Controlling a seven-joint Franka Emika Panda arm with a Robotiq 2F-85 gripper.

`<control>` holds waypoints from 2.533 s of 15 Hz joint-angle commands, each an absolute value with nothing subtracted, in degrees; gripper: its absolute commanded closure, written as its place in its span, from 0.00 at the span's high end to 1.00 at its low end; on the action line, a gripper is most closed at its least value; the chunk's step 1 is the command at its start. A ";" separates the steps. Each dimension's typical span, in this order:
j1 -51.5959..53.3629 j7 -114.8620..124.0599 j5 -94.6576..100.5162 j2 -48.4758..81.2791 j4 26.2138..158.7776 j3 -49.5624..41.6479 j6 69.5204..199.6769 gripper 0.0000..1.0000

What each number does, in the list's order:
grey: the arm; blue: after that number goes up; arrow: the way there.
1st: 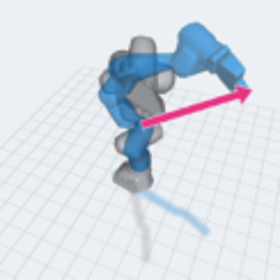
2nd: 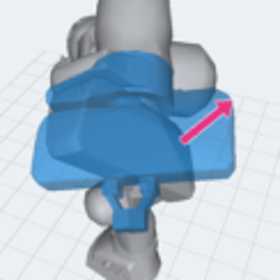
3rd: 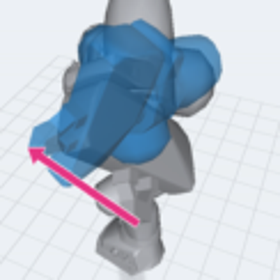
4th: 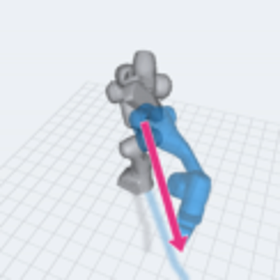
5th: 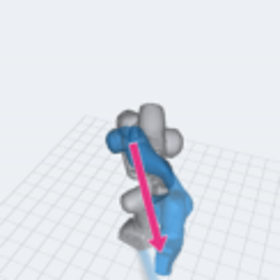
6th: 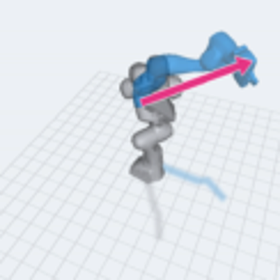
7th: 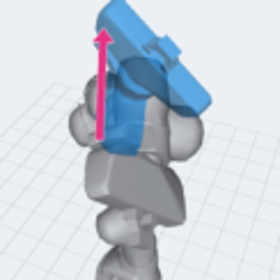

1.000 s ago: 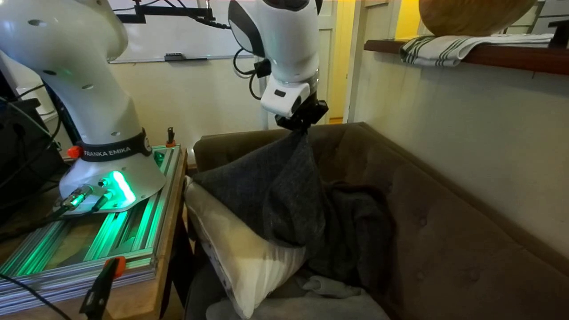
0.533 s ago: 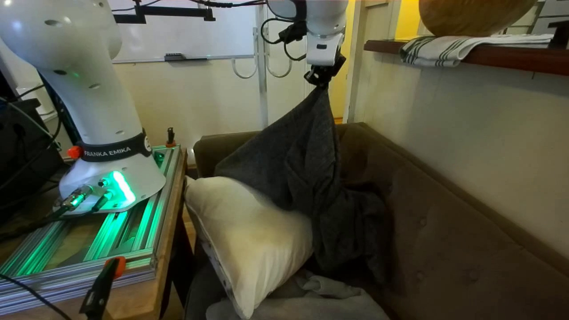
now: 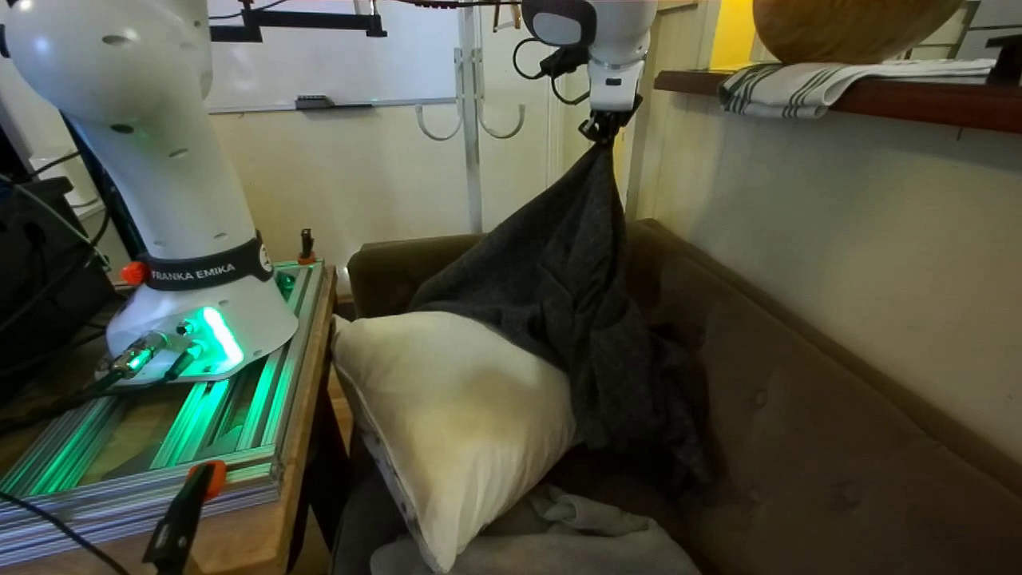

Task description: Shift the pillow to the right

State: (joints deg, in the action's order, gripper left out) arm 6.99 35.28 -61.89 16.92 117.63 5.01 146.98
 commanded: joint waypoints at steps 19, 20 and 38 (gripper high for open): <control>15.47 41.73 -45.91 34.31 99.13 6.14 167.21 0.01; 14.94 41.06 -46.70 35.29 97.91 7.08 168.37 0.01; 13.62 41.47 -45.04 37.89 94.82 8.19 154.56 0.54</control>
